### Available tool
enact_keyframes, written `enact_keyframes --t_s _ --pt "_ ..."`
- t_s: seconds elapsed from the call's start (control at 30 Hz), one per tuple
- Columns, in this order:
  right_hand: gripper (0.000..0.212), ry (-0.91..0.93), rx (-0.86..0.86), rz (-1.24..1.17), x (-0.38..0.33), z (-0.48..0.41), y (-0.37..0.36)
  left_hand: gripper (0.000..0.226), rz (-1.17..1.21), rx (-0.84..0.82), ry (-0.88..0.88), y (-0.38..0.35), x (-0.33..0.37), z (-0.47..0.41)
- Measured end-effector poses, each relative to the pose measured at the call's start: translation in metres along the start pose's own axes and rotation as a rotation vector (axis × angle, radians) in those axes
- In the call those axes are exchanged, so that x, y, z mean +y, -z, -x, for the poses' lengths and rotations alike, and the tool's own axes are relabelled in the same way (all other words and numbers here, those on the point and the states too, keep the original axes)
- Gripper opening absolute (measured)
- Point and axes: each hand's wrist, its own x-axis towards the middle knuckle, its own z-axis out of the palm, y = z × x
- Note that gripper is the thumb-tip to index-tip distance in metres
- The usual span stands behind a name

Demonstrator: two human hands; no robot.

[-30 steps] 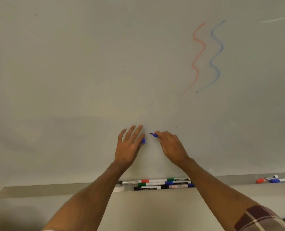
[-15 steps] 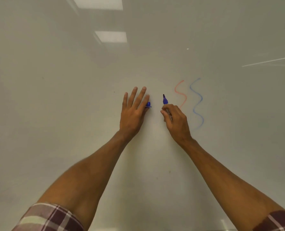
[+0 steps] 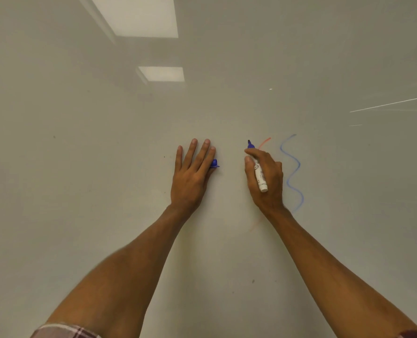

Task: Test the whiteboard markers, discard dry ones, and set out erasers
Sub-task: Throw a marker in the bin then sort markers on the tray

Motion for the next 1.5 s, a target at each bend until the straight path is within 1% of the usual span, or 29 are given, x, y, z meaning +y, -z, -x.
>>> enact_keyframes --t_s 0.1,0.17,0.27,0.37,0.4,0.43,0.53,0.6,0.67,0.73,0.77,0.83,0.93,1.0,1.03,1.1,1.2,1.23,1.3,1.37,1.4,1.47,1.5 --pt "0.027 -0.145 -0.001 -0.03 -0.004 0.0 -0.001 0.048 -0.021 0.005 -0.001 -0.001 0.0 0.0" --pt "0.027 -0.162 0.025 -0.019 -0.004 0.0 -0.002 0.049 -0.03 0.006 -0.002 -0.002 -0.001 0.0" --pt "0.025 -0.083 0.052 0.028 -0.001 0.001 -0.006 0.049 -0.04 0.007 -0.007 -0.003 -0.001 0.0" --pt "0.02 0.129 -0.026 0.091 0.005 0.01 -0.008 0.048 -0.05 0.007 -0.012 -0.003 -0.001 0.0" --pt "0.018 0.181 -0.049 0.113 0.009 0.015 -0.007 0.048 -0.054 0.008 -0.012 -0.002 -0.001 -0.001" --pt "0.016 0.183 -0.05 0.122 0.012 0.019 -0.006 0.048 -0.056 0.011 -0.01 -0.002 -0.001 -0.001" --pt "0.014 -0.013 0.056 0.101 0.015 0.036 -0.002 0.047 -0.047 0.016 -0.006 -0.001 0.001 -0.001" --pt "0.014 -0.083 0.114 0.102 0.009 0.048 -0.001 0.047 -0.042 0.012 -0.005 -0.001 0.001 -0.001" --pt "0.009 -0.008 0.076 0.113 0.004 0.06 -0.001 0.046 -0.037 0.01 -0.003 -0.001 0.001 -0.001" --pt "0.005 0.124 -0.022 0.137 0.004 0.073 0.003 0.046 -0.033 0.002 0.003 0.0 0.001 -0.001" --pt "0.004 0.147 -0.057 0.143 0.006 0.078 0.006 0.047 -0.03 -0.007 0.008 0.001 0.002 -0.001" --pt "0.007 0.075 -0.063 0.131 0.009 0.087 0.011 0.047 -0.018 -0.031 0.013 0.003 0.002 0.0" --pt "0.006 -0.078 -0.007 0.138 0.006 0.102 0.015 0.046 -0.015 -0.073 0.015 0.008 0.002 0.001" --pt "0.005 -0.128 0.012 0.164 0.004 0.116 0.015 0.046 -0.022 -0.096 0.023 0.011 0.003 0.005" --pt "0.01 -0.147 0.01 0.175 0.003 0.123 0.014 0.046 -0.023 -0.107 0.028 0.013 0.004 0.009" --pt "0.017 -0.124 -0.046 0.2 0.002 0.135 0.014 0.045 -0.025 -0.126 0.027 0.017 0.01 0.022" --pt "0.018 0.051 -0.243 0.24 0.003 0.153 0.014 0.043 -0.013 -0.168 -0.008 0.02 0.025 0.053" --pt "0.02 0.084 -0.298 0.253 0.004 0.157 0.014 0.043 -0.006 -0.19 -0.02 0.022 0.031 0.065" --pt "0.027 0.08 -0.355 0.297 0.002 0.16 0.015 0.044 0.01 -0.241 -0.025 0.025 0.042 0.089" --pt "0.028 0.086 -0.367 0.323 0.0 0.163 0.018 0.046 0.018 -0.293 0.002 0.029 0.051 0.113" --pt "0.03 0.114 -0.371 0.304 0.0 0.167 0.02 0.046 0.018 -0.317 0.018 0.031 0.054 0.124" --pt "0.036 0.142 -0.444 0.202 0.0 0.175 0.024 0.047 0.02 -0.36 0.045 0.036 0.06 0.145" --pt "0.034 0.147 -0.495 0.166 -0.001 0.179 0.026 0.047 0.022 -0.378 0.051 0.038 0.063 0.156"
